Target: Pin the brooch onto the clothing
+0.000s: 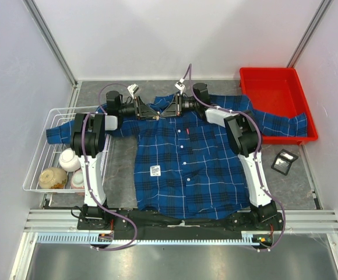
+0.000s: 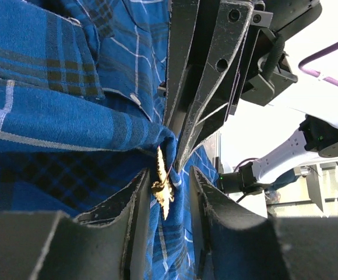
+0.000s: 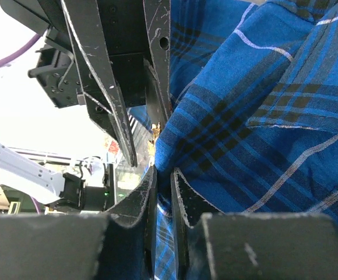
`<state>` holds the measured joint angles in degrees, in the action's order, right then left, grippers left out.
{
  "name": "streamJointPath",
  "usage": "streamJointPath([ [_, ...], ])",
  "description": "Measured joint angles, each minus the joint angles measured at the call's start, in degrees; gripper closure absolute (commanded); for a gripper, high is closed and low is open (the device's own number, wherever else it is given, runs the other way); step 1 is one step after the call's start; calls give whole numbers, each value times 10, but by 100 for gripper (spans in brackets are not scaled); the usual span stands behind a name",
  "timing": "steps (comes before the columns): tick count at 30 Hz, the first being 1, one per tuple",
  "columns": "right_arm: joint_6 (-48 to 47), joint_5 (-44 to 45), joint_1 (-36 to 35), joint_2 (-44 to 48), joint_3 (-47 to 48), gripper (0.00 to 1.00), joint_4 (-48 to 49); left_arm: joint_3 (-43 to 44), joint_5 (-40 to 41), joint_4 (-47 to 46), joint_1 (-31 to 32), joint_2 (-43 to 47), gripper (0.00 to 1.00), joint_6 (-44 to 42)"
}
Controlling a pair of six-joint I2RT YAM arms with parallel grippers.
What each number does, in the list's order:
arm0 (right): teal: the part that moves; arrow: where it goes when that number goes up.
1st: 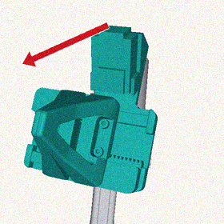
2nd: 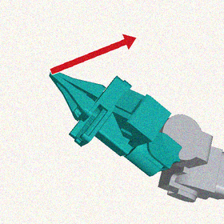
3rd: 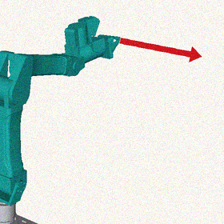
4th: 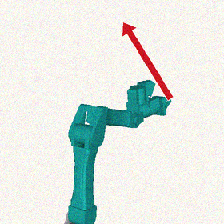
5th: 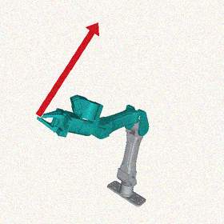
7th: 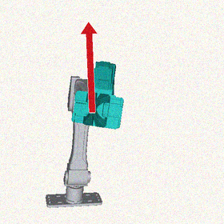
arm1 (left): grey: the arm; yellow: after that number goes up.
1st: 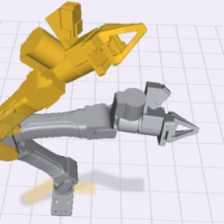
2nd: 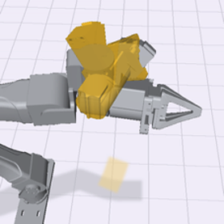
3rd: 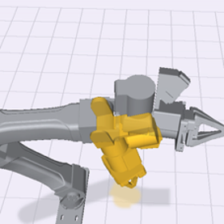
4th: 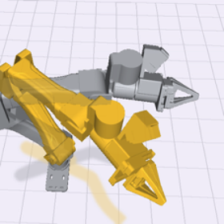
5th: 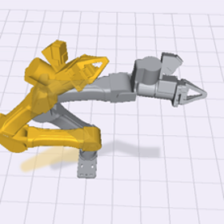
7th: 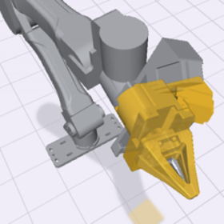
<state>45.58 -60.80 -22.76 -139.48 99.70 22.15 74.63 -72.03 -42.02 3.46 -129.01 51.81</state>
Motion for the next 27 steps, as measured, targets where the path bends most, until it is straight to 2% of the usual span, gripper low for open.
streamJointPath([
  [7,-41,14,-8,2,0,100,-38,-23,14,40,0,16,59,-39],
  [17,-52,16,-7,13,0,100,-41,-58,15,-52,-2,28,56,-8],
  [27,-58,20,-7,17,0,100,-42,-65,17,-92,-2,29,53,14],
])
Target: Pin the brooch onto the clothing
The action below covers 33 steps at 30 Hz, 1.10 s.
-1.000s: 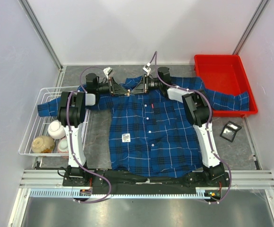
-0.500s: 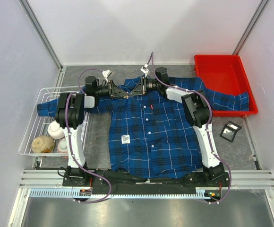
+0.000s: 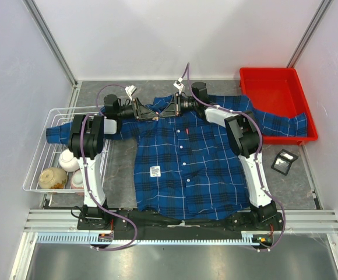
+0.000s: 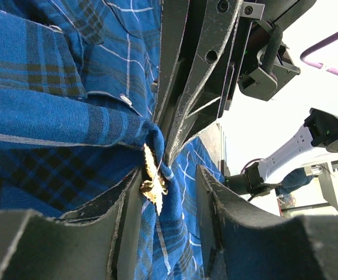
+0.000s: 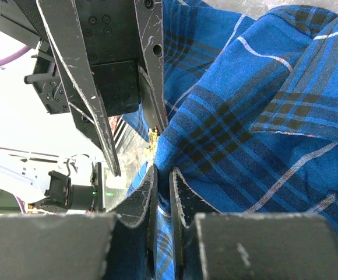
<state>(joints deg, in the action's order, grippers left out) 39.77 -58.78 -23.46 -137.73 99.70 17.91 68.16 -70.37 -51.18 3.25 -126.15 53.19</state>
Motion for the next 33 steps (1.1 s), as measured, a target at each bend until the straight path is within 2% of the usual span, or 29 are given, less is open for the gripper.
streamJointPath([
  [4,-16,0,0,1,0,100,-8,0,5,14,0,2,52,-2],
  [11,-48,10,0,6,0,100,-32,16,33,167,-1,12,57,-88],
  [15,-56,13,0,7,0,100,-35,19,38,203,-1,17,55,-111],
  [19,-67,16,0,10,0,100,-42,12,38,186,-2,22,54,-107],
  [23,-77,17,1,13,0,100,-52,-3,38,132,-3,23,56,-76],
  [28,-84,20,1,17,0,100,-56,-11,37,79,-3,23,61,-45],
  [33,-85,19,1,21,0,100,-56,-15,36,56,-3,23,73,-38],
])
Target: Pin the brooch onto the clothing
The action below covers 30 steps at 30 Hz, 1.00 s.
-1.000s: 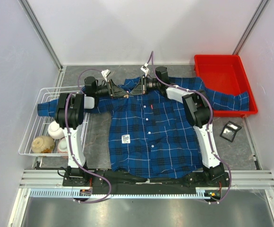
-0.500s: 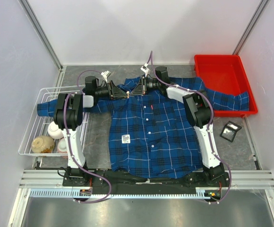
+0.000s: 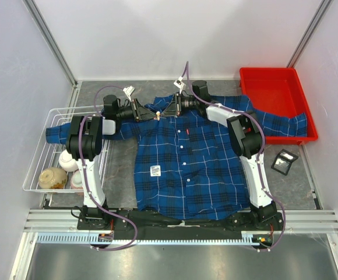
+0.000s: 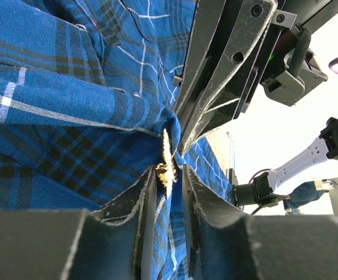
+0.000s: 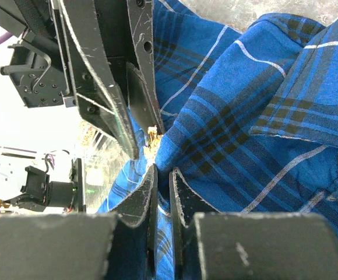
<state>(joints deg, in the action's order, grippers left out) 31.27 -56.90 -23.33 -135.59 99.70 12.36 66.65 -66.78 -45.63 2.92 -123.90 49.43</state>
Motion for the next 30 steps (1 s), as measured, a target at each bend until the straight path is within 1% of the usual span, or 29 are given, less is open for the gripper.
streamJointPath([
  [3,0,-3,0,2,0,100,0,-4,0,-5,0,1,78,-2],
  [5,2,-5,0,4,0,100,1,-7,-2,-8,0,3,84,-5],
  [14,3,-12,1,5,0,100,3,-11,-4,-14,0,7,97,-16],
  [17,0,-11,1,5,0,92,-1,-12,-7,-13,0,9,98,-30],
  [18,-2,-11,1,5,0,84,-2,-12,-8,-11,0,10,98,-36],
  [19,-3,-11,0,5,0,80,-3,-12,-9,-9,0,11,98,-43],
  [21,-7,-11,-1,5,0,75,-5,-13,-9,-5,0,13,98,-57],
  [24,-11,-7,-2,5,0,72,-9,-14,-12,-1,0,14,98,-71],
  [28,-11,-2,-5,5,0,72,-9,-14,-15,4,0,16,98,-82],
  [29,-11,-2,-5,5,0,74,-9,-14,-15,6,0,16,98,-84],
  [30,-11,-2,-5,5,0,84,-9,-14,-16,8,0,16,98,-86],
])
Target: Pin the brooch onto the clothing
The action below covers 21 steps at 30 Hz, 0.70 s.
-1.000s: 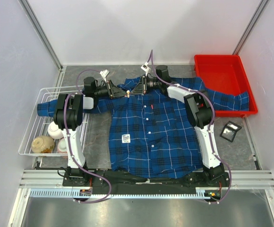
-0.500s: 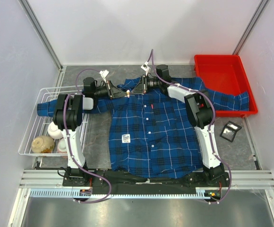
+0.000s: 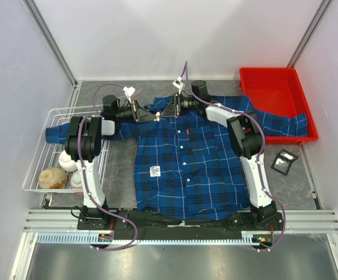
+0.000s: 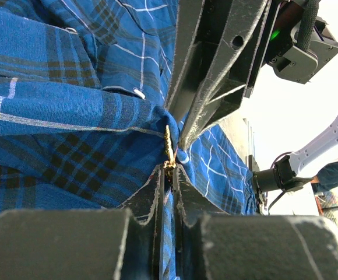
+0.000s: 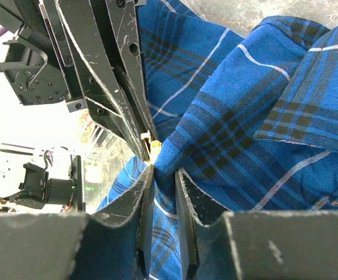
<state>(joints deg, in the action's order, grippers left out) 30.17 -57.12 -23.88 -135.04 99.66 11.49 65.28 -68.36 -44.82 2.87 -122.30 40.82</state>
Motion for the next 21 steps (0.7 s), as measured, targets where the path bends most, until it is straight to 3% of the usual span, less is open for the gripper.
streamJointPath([
  [1,0,0,0,0,0,92,0,0,-1,2,0,0,97,-2],
  [2,-1,-1,0,0,0,100,1,0,-2,3,0,0,86,-3],
  [5,1,-7,0,0,0,100,2,0,-2,9,0,1,71,-8],
  [8,6,-9,0,0,0,100,10,0,-6,17,0,4,67,-15],
  [13,30,-8,0,0,0,100,42,-5,-14,24,-1,12,67,-21],
  [17,40,-8,1,0,-9,100,59,-8,-18,24,-1,13,80,-25],
  [21,39,-9,2,1,-14,100,63,-9,-18,20,-1,13,87,-28],
])
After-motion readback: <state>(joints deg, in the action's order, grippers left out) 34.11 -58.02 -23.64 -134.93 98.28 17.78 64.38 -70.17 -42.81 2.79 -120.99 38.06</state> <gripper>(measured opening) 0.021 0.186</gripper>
